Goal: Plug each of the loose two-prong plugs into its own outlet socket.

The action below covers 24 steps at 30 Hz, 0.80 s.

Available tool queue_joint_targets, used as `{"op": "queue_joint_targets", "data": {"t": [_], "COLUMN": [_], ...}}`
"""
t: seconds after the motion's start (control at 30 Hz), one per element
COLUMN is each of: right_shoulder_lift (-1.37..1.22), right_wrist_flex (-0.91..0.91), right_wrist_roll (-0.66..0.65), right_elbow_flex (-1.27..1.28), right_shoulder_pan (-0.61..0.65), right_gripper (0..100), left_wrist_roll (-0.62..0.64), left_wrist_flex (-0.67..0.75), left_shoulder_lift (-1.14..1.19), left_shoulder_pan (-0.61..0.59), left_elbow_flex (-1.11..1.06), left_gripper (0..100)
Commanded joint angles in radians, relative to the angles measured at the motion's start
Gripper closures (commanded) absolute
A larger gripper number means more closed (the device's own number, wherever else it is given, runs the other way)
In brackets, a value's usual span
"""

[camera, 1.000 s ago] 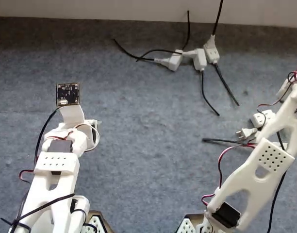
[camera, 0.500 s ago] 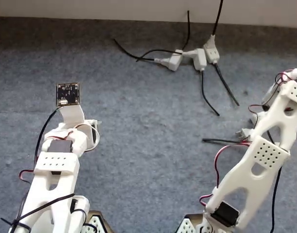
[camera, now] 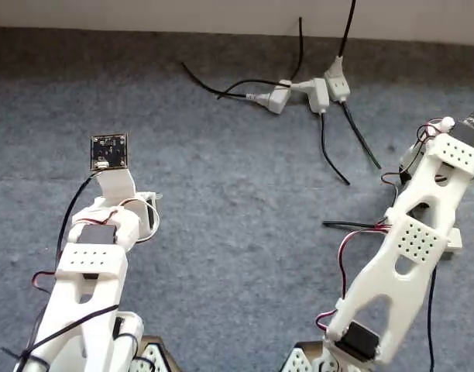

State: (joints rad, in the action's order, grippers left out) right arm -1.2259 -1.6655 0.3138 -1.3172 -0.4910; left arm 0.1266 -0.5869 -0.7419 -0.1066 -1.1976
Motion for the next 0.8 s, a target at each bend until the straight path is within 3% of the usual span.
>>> {"op": "queue_joint_targets", "data": {"t": [0.0,0.17,0.33,0.57,0.77], "right_shoulder_lift": [-0.015,-0.016,-0.015,0.012,0.185], "right_wrist_flex": [-0.01,-0.101,-0.101,-0.102,-0.102], "right_wrist_roll": [0.009,0.003,-0.051,-0.124,-0.123], "right_elbow_flex": [-0.077,-0.326,-0.398,-0.389,-0.289], "right_shoulder_pan": [-0.019,-0.013,-0.007,0.108,0.289], "right_gripper": [85.8,91.3,91.3,91.3,91.3], "left_wrist_roll": [0.008,0.008,0.008,0.008,0.008], "left_wrist_flex": [0.015,0.015,0.015,0.015,0.017], "left_shoulder_lift": [-0.019,-0.019,-0.019,-0.019,-0.018], "left_shoulder_pan": [0.021,0.021,0.021,0.021,0.021], "left_elbow_flex": [0.005,0.005,0.005,0.005,0.005], "left_gripper": [80,80,80,80,80]}}
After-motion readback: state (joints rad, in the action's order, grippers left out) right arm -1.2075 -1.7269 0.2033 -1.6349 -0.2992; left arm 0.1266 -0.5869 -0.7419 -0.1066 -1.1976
